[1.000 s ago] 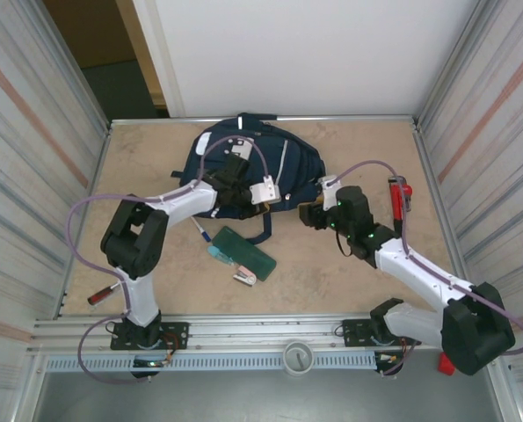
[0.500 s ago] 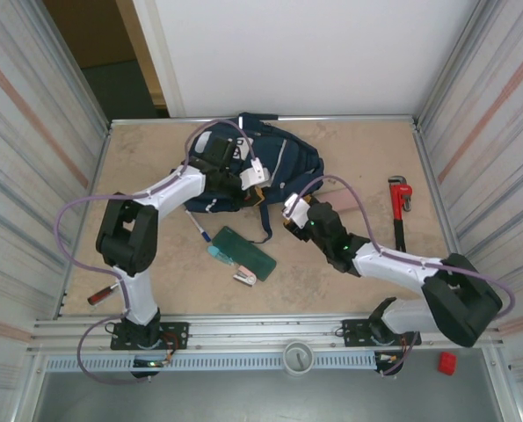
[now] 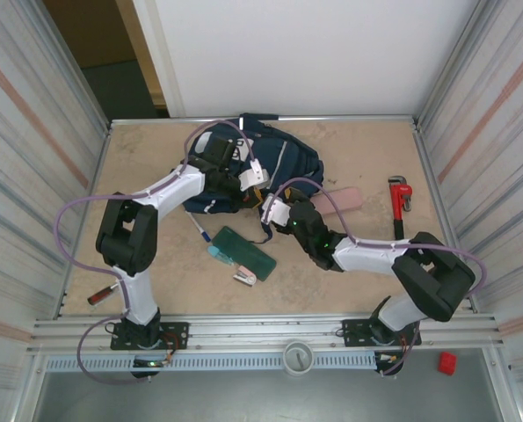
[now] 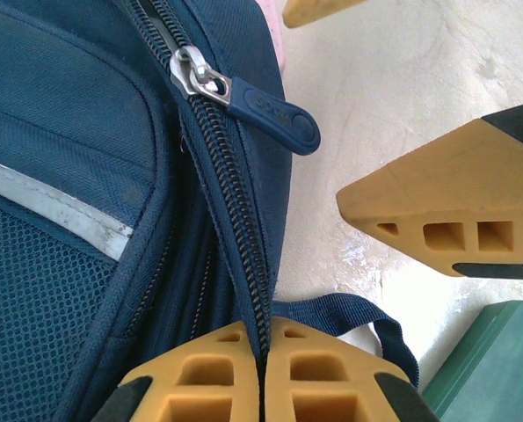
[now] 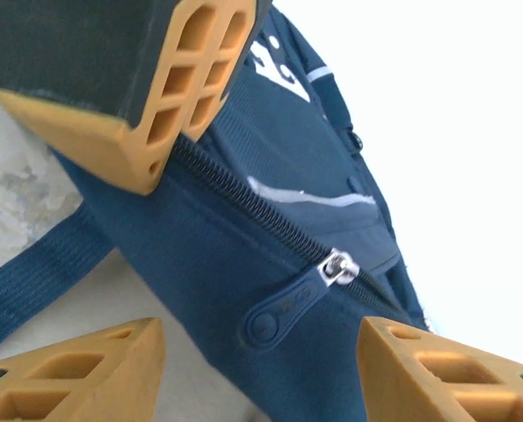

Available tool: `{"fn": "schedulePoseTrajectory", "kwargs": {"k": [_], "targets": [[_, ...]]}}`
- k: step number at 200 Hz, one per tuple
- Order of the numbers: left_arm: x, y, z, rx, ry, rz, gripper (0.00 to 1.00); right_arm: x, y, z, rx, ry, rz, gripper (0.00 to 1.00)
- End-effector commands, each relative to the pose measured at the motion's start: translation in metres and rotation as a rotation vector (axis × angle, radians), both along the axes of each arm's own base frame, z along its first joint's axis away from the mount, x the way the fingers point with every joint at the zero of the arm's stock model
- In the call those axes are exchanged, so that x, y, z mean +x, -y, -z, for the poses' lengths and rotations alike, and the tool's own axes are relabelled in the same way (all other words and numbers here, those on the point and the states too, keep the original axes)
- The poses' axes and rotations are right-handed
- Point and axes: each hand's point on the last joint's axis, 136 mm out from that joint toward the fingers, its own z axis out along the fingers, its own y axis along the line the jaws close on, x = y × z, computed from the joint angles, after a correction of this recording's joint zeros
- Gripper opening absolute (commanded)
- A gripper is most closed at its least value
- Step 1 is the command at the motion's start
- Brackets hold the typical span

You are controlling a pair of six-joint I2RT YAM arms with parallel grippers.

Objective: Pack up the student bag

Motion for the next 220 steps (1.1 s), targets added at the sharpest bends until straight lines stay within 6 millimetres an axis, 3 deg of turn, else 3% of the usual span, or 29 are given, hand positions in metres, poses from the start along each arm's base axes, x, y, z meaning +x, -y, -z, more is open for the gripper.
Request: {"fn": "schedulePoseTrajectory", "kwargs": {"k": [1,44,88,152,220], "targets": [[-0.002,0.009,-0.032,-0.084,0.029,0.046,0.01,0.008,-0.008,-0.013,-0.009,0.054,0.004,0.56],[-0.003,0.008,-0.032,-0.079,0.027,0.046,0.01,0.018,-0.011,-0.014,-0.039,0.075,0.021,0.48],[-0.003,0.008,-0.030,-0.072,0.023,0.045,0.01,0.022,-0.011,-0.016,-0.048,0.087,0.032,0.27],[-0.003,0.005,-0.028,-0.065,0.033,0.047,0.00,0.022,0.020,-0.016,0.050,0.006,0.125,0.00],[0.000,-0.002,-0.022,-0.042,0.064,0.035,0.00,0.004,0.049,-0.005,0.386,-0.310,0.151,0.00]]}}
